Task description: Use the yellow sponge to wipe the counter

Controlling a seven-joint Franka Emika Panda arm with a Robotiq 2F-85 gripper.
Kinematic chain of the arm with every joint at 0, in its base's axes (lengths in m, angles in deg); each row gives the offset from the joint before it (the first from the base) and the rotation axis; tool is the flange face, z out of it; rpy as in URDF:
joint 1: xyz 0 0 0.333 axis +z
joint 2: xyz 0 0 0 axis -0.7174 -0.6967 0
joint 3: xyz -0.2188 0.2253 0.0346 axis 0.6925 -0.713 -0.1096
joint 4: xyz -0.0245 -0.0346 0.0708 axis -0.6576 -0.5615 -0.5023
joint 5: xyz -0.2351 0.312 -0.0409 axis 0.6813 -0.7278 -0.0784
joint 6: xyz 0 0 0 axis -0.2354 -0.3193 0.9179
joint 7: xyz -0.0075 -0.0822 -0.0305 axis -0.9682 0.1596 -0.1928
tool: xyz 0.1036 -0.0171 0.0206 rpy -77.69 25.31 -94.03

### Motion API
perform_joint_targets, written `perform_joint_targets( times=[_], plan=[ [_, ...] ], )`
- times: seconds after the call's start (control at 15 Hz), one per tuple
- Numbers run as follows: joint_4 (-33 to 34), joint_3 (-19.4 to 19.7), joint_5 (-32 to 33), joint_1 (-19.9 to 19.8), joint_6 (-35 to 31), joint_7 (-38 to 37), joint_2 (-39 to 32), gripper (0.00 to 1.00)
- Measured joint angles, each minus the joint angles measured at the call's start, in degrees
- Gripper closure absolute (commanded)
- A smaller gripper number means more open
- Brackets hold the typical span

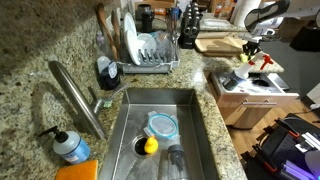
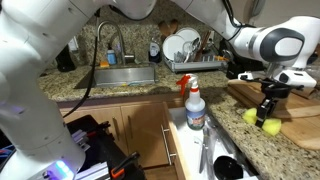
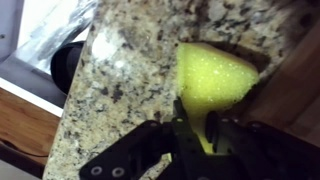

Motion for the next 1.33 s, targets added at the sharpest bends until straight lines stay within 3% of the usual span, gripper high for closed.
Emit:
perform_joint_targets(
  times=[0.53,1.0,1.33],
  plan=[
    [6.0,2.3,9.2,-2.2,18.8,-0.9,-4.1,0.96],
    [5.7,4.4,8.7,-3.0,13.1,-8.5,-4.4,0.96],
    [3.7,4.2,9.0,-1.6,9.6,-7.2,-3.3,0.96]
  ],
)
